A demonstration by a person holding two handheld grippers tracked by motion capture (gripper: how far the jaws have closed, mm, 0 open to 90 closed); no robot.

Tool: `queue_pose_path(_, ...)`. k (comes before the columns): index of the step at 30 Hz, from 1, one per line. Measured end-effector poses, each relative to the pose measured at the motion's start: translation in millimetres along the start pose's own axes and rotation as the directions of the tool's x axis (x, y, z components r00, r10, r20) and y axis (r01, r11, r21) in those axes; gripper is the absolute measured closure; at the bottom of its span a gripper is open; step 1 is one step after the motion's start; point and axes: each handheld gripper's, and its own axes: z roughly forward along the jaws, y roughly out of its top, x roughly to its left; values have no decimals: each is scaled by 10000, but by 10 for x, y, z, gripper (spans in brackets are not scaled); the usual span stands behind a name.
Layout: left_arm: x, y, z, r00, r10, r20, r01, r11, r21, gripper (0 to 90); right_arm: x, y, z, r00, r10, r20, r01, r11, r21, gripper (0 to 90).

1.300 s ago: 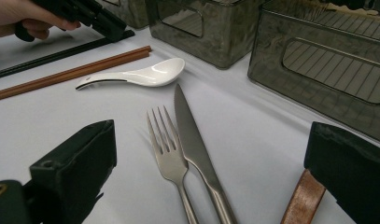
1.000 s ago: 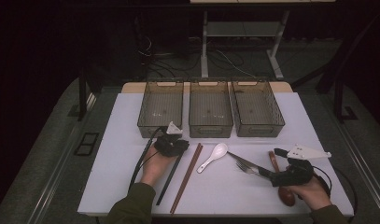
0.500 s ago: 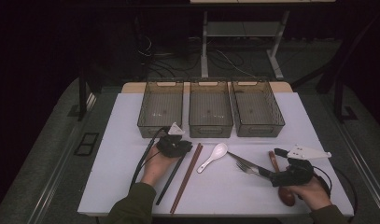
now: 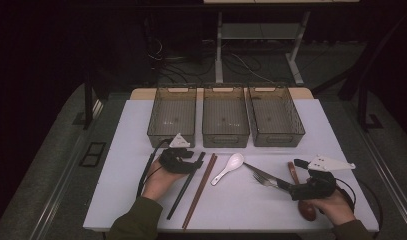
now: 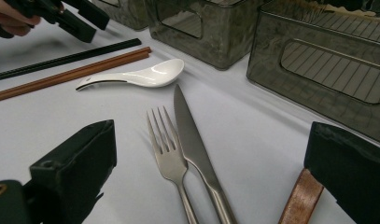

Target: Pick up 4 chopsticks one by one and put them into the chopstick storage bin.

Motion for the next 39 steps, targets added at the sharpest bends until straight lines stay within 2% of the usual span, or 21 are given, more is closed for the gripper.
queue_pose_path(3, -11, -37, -93, 9997, -227, 86, 229, 9995, -226, 410, 2, -1, -2, 10000, -7, 11, 7, 10000, -1, 27)
queue_pose_path(5, -32, -75, -155, 9998, -203, 74, 206, 9984, -532, 397, 1, -2, -1, 10000, -3, 12, 3, 10000, 2, 27)
queue_pose_path(8, -61, -148, -243, 9998, -209, 66, 213, 9974, -689, 393, -1, -2, -3, 10000, 7, 18, -7, 10000, 6, 27)
queue_pose_path(13, -97, -315, -380, 9994, -310, -147, 295, 9952, -932, 474, 1, -3, -4, 10000, 1, 29, -1, 10000, 3, 27)
queue_pose_path(16, -122, -415, -438, 9983, -571, 128, 581, 9927, -1061, 555, 6, -4, -4, 10000, -1, 47, 1, 10000, 18, 27)
queue_pose_path(21, -191, -490, -476, 9983, -506, 302, 529, 9954, -799, 658, 5, -7, -5, 10000, 13, 86, -13, 10000, 24, 27)
queue_pose_path(25, -214, -511, -445, 9979, -532, 374, 546, 9978, -367, 714, 4, -8, -8, 10000, 6, 96, -7, 10000, 11, 27)
queue_pose_path(30, -221, -515, -406, 9976, -547, 418, 547, 9985, -1, 741, 1, -8, -10, 9999, -2, 120, 1, 10000, 21, 27)
queue_pose_path(34, -227, -515, -377, 9983, -401, 435, 386, 9987, 329, 751, -3, -7, -5, 9999, -30, 128, 30, 10000, 37, 27)
queue_pose_path(39, -243, -514, -346, 9988, -325, 353, 307, 9982, 519, 769, 1, -7, -6, 9999, -44, 124, 44, 10000, 33, 27)
